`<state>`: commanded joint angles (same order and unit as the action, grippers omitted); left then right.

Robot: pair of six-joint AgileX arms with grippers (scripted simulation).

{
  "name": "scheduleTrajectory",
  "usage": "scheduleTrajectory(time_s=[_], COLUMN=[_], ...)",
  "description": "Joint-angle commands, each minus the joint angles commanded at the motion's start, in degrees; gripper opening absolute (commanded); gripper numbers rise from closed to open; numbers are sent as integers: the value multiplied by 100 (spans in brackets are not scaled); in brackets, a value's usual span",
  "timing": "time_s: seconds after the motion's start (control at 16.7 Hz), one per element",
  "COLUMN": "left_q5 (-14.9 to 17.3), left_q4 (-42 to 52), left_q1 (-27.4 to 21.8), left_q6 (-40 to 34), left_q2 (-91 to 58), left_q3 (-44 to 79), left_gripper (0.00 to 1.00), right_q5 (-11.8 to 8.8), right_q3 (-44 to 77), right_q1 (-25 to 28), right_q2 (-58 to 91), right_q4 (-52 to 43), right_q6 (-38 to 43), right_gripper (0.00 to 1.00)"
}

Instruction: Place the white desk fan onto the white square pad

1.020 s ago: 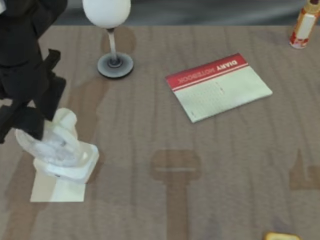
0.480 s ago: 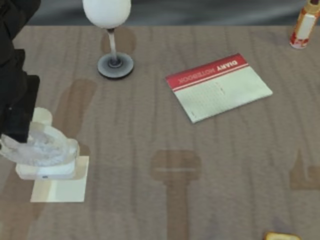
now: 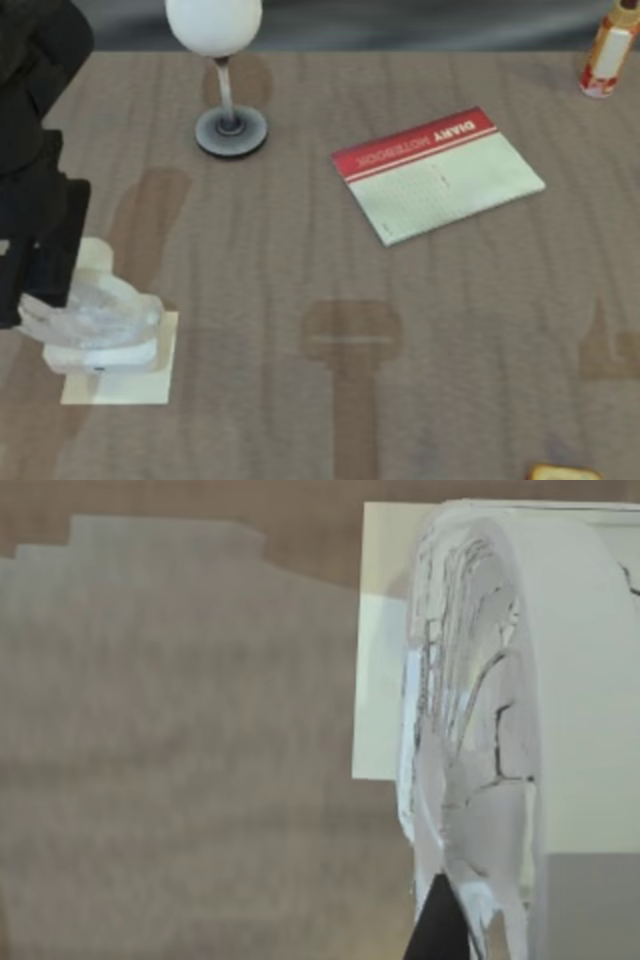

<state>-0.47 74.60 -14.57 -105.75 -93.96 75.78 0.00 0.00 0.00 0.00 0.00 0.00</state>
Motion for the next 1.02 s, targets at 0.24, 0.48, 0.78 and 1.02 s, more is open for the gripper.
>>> scheduleTrajectory(time_s=[0.24,0.48,0.78,1.02], left_q5=[0,0,0,0], left_q4=[-13,-13,-13,-13], left_q1=[1,1,1,1], left_q6=[-1,-1,-1,-1], left_q2=[-3,-3,-3,-3], left_q3=[-13,-13,-13,-13], left_gripper=[0,30,68,98], right_q5=[0,0,0,0], right_q3=[0,0,0,0], right_q1=[0,0,0,0], right_q2=[0,0,0,0], right_q4=[0,0,0,0], right_q6=[0,0,0,0], right_gripper=[100,100,100,100])
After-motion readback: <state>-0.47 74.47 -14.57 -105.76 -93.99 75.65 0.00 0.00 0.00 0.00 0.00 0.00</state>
